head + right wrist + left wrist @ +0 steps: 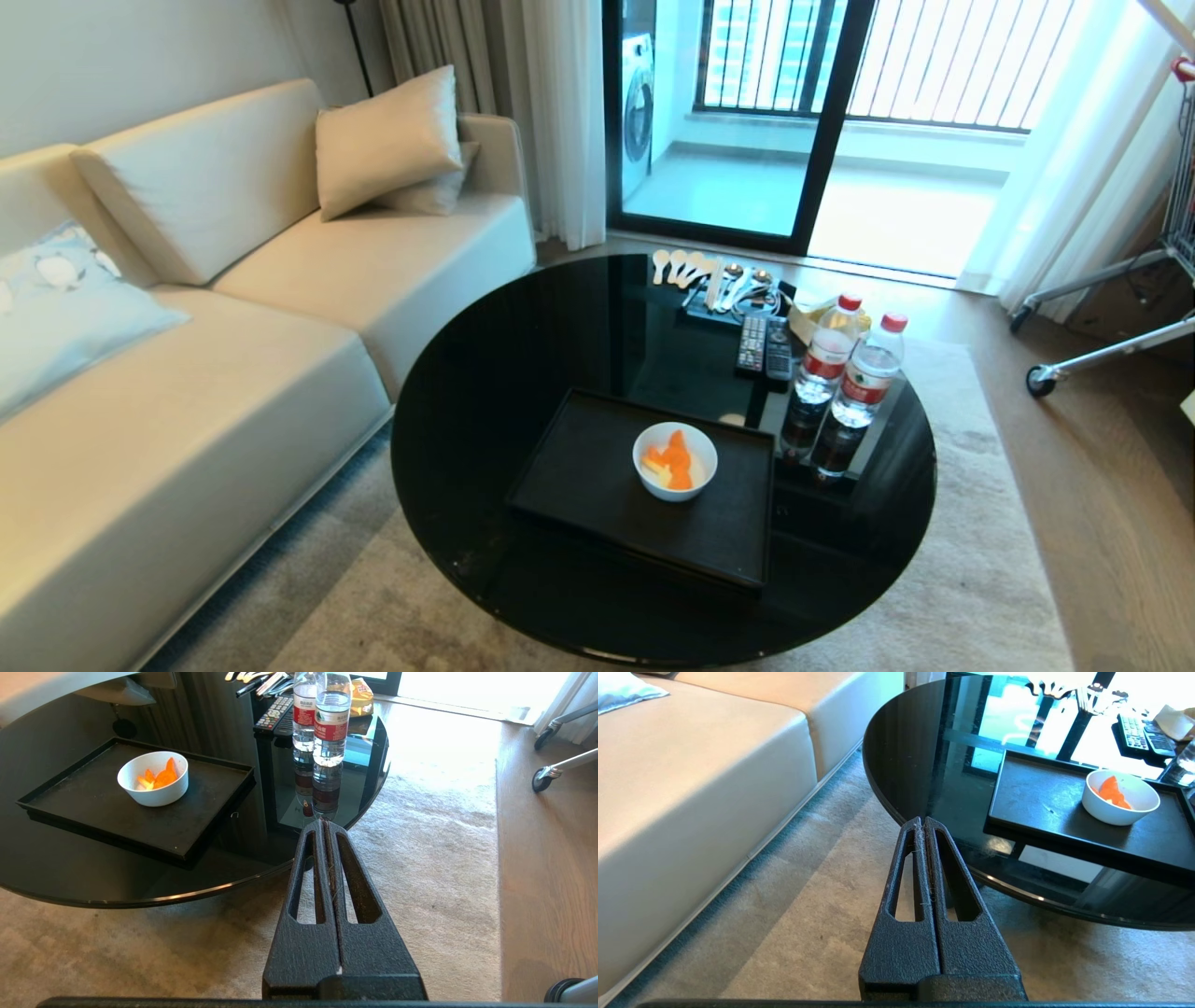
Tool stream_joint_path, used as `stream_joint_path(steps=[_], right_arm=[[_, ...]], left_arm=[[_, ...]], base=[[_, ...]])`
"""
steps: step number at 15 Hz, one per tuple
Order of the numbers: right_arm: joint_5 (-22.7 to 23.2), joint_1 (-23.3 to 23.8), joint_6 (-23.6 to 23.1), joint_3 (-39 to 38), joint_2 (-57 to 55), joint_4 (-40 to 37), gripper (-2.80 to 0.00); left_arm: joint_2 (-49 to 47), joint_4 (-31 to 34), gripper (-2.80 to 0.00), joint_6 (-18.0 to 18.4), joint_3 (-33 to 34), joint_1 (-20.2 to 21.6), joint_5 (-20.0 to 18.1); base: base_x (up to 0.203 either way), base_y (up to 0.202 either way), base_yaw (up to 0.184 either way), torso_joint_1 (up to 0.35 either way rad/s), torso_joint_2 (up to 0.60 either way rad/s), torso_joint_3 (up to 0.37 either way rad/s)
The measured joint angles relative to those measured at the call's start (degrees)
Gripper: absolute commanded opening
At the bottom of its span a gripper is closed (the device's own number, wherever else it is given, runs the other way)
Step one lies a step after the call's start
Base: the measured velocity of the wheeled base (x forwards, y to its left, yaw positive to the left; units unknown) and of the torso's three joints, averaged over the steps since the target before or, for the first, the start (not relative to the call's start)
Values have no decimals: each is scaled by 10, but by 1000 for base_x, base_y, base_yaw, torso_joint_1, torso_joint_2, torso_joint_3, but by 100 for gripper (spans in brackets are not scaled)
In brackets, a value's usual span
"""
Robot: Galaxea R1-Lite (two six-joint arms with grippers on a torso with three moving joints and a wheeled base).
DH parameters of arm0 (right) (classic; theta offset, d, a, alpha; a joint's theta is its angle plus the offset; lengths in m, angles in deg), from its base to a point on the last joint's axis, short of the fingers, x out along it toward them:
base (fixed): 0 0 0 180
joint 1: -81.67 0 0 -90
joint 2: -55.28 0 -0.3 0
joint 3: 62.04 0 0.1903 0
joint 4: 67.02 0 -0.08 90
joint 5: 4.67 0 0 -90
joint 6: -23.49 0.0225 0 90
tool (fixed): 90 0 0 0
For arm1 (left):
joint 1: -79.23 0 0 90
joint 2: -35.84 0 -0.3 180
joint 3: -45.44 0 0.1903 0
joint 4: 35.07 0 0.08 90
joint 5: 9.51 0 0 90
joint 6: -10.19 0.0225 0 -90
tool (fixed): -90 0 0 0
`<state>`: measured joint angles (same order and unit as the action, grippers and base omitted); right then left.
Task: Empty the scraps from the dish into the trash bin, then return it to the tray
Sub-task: Pick up the bowl with leftover food
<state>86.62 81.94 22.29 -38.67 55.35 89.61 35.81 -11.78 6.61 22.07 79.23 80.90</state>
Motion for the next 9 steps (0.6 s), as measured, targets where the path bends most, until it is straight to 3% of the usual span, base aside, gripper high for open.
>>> stream_joint_path(steps=[6, 9], right_arm=[[0, 0, 0, 0, 0, 0, -280], [0, 0, 0, 0, 0, 0, -280]], left_arm=[[0, 0, -280, 0, 0, 0, 0], [0, 0, -280, 0, 0, 0, 0]], base=[[0, 0, 0, 0, 0, 0], [131, 65, -2, 3, 1, 3]])
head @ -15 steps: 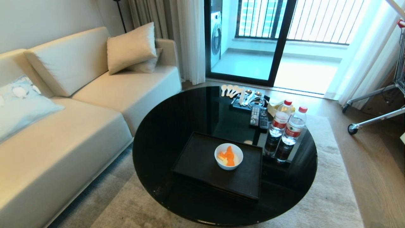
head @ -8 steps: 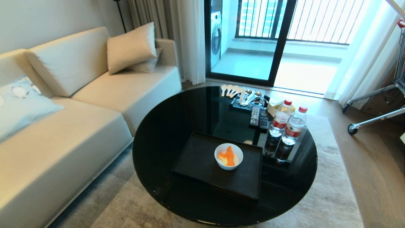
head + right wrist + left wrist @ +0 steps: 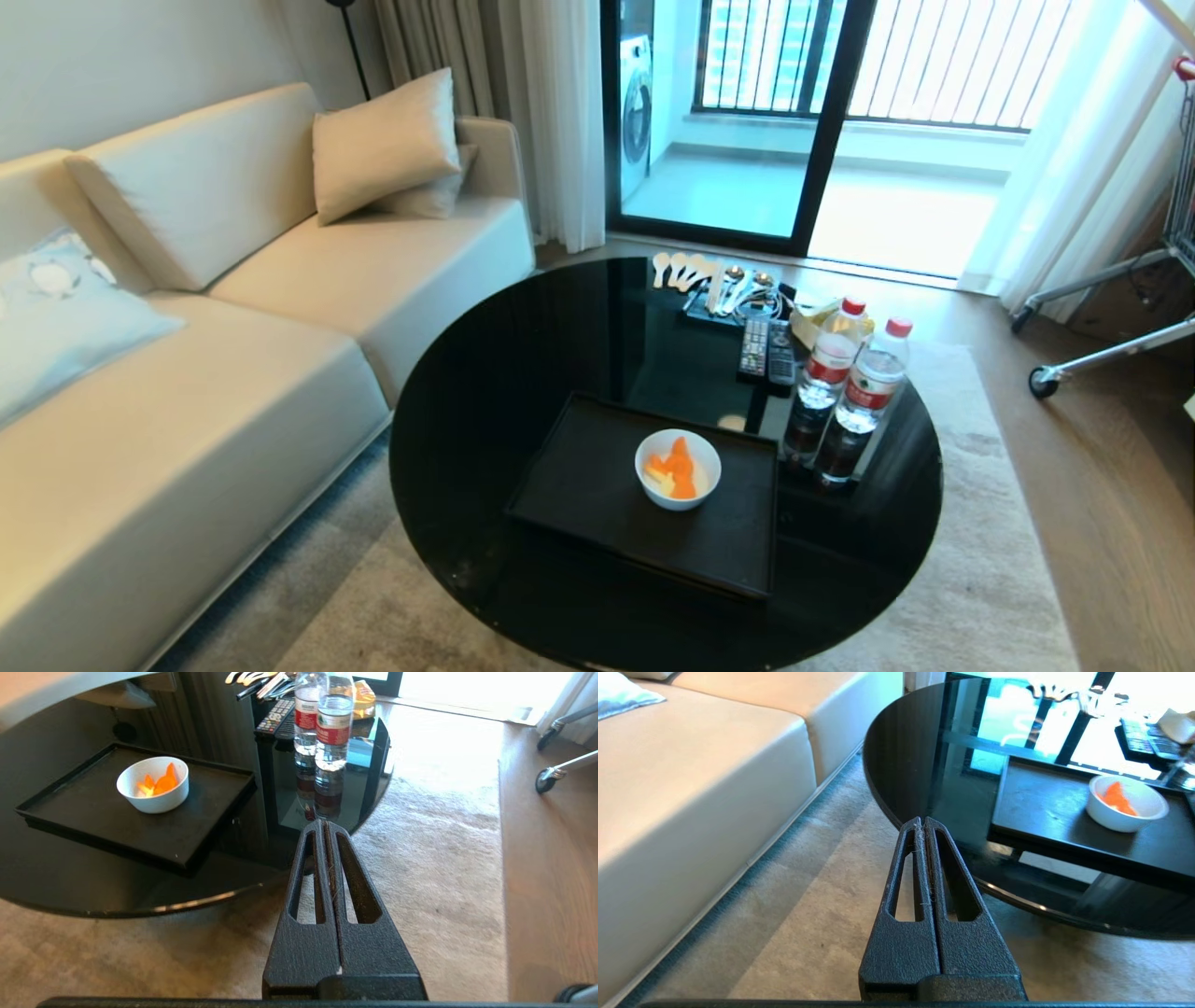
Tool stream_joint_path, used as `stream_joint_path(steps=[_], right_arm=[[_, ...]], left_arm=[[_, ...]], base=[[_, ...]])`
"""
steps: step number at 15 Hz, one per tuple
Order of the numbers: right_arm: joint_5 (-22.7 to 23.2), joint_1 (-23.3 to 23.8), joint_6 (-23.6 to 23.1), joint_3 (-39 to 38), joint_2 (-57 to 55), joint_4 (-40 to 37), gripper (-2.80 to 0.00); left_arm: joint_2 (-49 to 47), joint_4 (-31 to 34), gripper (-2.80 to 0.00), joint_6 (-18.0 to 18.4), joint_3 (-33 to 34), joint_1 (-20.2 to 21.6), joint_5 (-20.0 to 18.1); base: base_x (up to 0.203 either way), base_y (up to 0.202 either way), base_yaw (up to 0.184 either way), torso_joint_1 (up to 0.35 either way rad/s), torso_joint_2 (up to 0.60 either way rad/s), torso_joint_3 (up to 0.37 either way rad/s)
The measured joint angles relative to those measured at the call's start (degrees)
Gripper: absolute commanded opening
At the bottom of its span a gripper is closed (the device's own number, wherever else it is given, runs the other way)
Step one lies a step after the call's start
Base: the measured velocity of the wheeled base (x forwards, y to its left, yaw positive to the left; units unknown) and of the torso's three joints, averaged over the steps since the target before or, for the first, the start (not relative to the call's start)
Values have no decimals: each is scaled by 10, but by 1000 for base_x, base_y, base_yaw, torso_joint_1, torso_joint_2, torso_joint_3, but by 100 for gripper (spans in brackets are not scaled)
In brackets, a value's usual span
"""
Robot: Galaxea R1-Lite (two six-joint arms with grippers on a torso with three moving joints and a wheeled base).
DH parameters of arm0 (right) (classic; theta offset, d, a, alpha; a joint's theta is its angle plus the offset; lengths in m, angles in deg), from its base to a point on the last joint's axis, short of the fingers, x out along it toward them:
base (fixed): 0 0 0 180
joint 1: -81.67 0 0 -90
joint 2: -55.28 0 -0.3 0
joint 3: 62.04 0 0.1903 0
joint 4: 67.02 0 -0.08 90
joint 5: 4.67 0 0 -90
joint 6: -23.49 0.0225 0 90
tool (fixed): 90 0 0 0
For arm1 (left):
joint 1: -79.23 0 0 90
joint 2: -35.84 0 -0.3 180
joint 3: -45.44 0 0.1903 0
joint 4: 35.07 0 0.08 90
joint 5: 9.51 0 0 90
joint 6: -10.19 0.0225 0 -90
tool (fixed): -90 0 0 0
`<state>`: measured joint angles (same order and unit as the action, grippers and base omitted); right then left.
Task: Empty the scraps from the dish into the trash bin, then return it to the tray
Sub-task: Pick up the bowl with leftover food
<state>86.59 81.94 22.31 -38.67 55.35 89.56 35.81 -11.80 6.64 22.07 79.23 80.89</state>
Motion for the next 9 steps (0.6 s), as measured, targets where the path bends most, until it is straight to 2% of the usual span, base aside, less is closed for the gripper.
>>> stream_joint_path(steps=[4, 9], right_arm=[[0, 0, 0, 0, 0, 0, -280], [0, 0, 0, 0, 0, 0, -280]], left_arm=[[0, 0, -280, 0, 0, 0, 0], [0, 0, -280, 0, 0, 0, 0]], base=[[163, 14, 0, 4, 2, -1], [0, 0, 0, 0, 0, 0]])
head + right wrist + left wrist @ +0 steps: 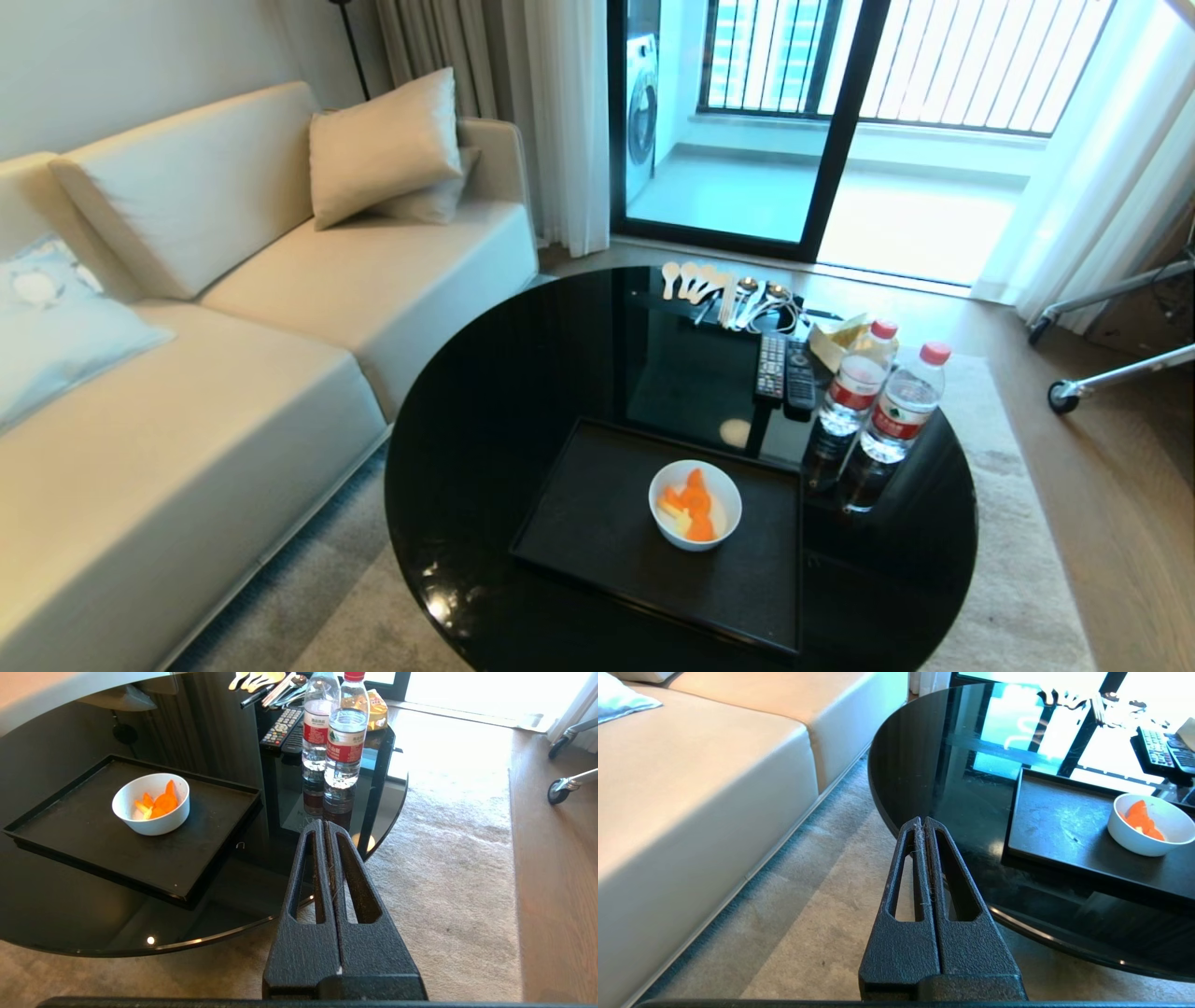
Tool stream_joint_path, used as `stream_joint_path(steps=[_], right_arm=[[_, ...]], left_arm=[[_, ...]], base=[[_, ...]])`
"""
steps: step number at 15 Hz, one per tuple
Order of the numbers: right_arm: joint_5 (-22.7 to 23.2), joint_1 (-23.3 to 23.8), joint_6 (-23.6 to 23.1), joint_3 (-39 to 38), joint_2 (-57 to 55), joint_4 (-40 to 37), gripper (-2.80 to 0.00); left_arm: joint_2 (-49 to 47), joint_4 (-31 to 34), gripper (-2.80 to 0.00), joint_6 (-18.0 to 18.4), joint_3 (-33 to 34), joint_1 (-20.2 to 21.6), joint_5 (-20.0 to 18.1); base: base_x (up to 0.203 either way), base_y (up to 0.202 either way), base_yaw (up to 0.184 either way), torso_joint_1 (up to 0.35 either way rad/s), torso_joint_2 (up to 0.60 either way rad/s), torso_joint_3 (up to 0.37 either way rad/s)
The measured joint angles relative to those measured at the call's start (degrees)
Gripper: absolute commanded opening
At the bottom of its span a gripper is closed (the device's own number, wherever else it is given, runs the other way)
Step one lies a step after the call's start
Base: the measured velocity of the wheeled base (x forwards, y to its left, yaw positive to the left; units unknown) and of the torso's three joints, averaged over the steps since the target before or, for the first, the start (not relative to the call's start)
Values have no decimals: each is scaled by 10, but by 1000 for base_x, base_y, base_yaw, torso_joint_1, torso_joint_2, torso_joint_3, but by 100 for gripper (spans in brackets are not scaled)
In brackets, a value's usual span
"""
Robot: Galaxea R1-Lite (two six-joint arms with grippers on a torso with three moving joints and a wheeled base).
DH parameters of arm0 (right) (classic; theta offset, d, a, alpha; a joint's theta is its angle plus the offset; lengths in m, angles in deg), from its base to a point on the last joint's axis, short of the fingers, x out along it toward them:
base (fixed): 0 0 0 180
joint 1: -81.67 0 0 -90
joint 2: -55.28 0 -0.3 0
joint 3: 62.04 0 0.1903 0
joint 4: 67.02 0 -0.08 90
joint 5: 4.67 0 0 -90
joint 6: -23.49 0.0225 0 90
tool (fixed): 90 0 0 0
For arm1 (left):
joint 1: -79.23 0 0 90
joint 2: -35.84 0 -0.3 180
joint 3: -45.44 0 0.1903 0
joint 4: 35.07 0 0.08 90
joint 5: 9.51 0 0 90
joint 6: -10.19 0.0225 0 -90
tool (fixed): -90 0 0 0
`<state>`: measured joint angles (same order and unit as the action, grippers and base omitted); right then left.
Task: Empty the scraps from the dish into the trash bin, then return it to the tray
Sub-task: Pick up the bowl with leftover food
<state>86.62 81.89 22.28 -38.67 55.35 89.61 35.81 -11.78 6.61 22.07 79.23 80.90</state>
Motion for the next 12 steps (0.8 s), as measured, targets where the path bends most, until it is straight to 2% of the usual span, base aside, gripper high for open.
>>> stream_joint_path(steps=[12], right_arm=[[1, 0, -7, 0, 0, -1, -280]], left_arm=[[0, 0, -280, 0, 0, 0, 0]], base=[[0, 0, 0, 0, 0, 0]])
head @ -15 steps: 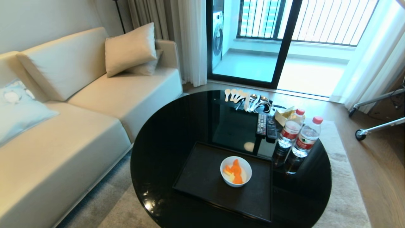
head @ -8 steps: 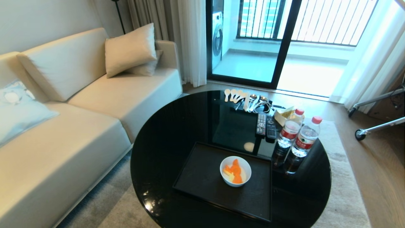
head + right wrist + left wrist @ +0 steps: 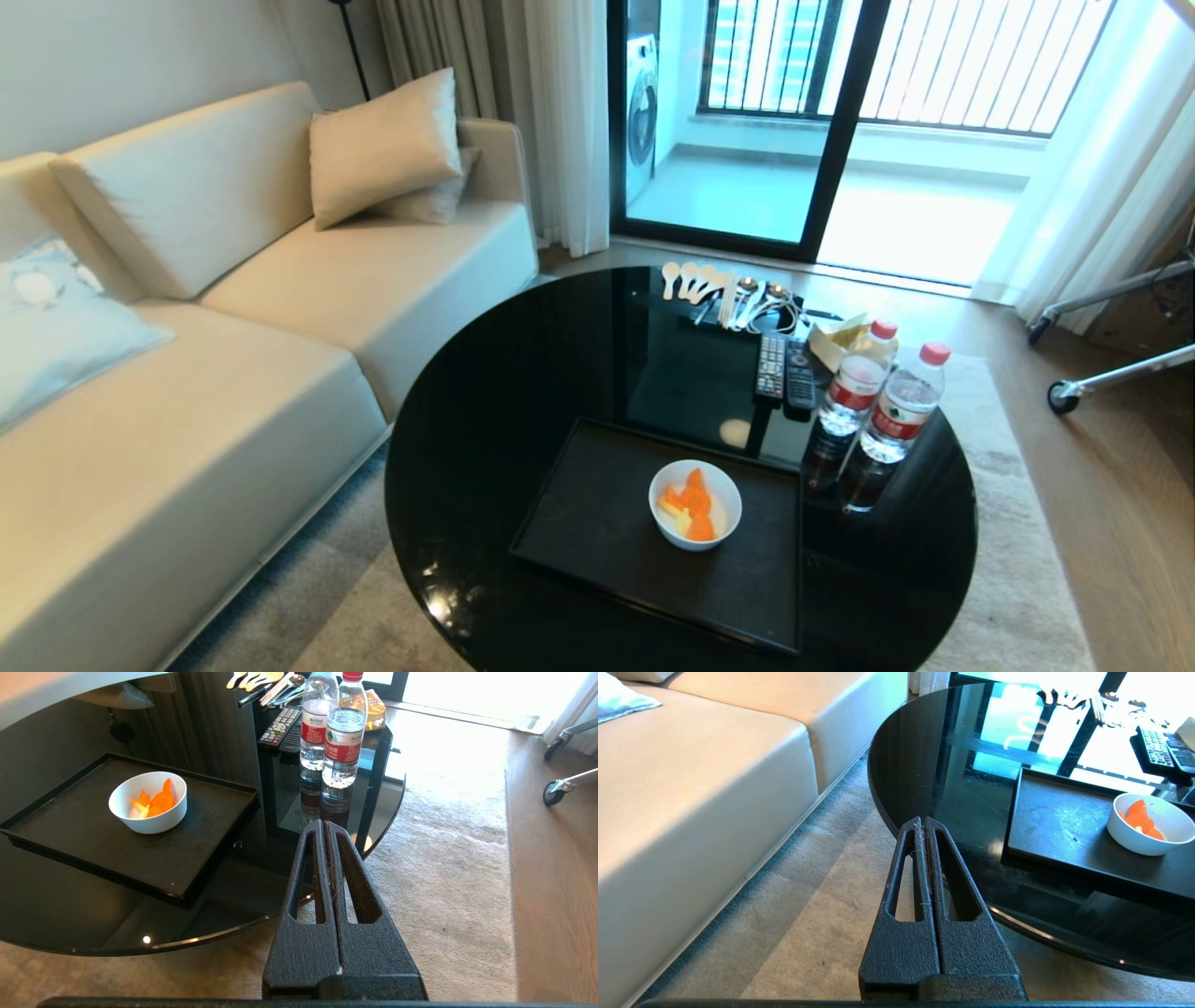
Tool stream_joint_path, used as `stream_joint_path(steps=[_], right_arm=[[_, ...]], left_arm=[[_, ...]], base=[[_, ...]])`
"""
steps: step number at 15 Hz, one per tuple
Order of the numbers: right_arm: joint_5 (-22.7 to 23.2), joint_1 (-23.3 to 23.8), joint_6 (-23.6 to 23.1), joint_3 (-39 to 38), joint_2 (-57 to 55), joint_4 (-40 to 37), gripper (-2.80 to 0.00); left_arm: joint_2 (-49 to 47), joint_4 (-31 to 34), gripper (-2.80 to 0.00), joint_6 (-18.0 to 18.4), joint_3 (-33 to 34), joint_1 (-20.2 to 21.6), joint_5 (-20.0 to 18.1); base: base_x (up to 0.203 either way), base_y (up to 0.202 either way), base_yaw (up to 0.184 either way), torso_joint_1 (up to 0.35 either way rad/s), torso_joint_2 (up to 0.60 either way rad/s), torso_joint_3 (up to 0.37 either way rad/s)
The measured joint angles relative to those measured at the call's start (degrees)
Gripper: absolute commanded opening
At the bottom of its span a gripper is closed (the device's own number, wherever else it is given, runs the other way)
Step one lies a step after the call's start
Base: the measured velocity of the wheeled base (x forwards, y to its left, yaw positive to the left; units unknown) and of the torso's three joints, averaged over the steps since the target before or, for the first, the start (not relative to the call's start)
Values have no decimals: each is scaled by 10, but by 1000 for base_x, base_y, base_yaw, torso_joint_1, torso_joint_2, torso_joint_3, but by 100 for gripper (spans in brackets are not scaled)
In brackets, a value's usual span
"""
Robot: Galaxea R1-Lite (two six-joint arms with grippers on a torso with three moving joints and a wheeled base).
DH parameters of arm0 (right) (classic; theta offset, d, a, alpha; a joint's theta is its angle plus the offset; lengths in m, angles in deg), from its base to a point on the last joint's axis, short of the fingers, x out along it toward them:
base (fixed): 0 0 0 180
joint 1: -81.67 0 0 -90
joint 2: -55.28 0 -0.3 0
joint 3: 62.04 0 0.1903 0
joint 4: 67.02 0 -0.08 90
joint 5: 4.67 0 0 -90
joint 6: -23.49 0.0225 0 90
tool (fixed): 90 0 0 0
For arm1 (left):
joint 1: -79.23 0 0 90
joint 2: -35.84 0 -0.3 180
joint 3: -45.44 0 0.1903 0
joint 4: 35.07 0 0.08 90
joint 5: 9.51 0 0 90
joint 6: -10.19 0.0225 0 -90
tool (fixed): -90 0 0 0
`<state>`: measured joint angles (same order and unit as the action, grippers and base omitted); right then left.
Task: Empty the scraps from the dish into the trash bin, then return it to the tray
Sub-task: Pick up the bowl with leftover food
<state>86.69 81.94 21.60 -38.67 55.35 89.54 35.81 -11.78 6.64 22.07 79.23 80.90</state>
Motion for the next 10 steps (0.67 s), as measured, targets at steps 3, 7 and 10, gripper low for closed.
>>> stream_joint_path(steps=[3, 7, 10], right_arm=[[0, 0, -3, 0, 0, -1, -280], [-1, 0, 7, 0, 0, 0, -280], [-13, 0, 23, 0, 0, 1, -280]], left_arm=[[0, 0, -280, 0, 0, 0, 0], [0, 0, -280, 0, 0, 0, 0], [0, 0, -280, 0, 0, 0, 0]], base=[[0, 0, 0, 0, 0, 0], [0, 0, 0, 0, 0, 0], [0, 0, 0, 0, 0, 0]])
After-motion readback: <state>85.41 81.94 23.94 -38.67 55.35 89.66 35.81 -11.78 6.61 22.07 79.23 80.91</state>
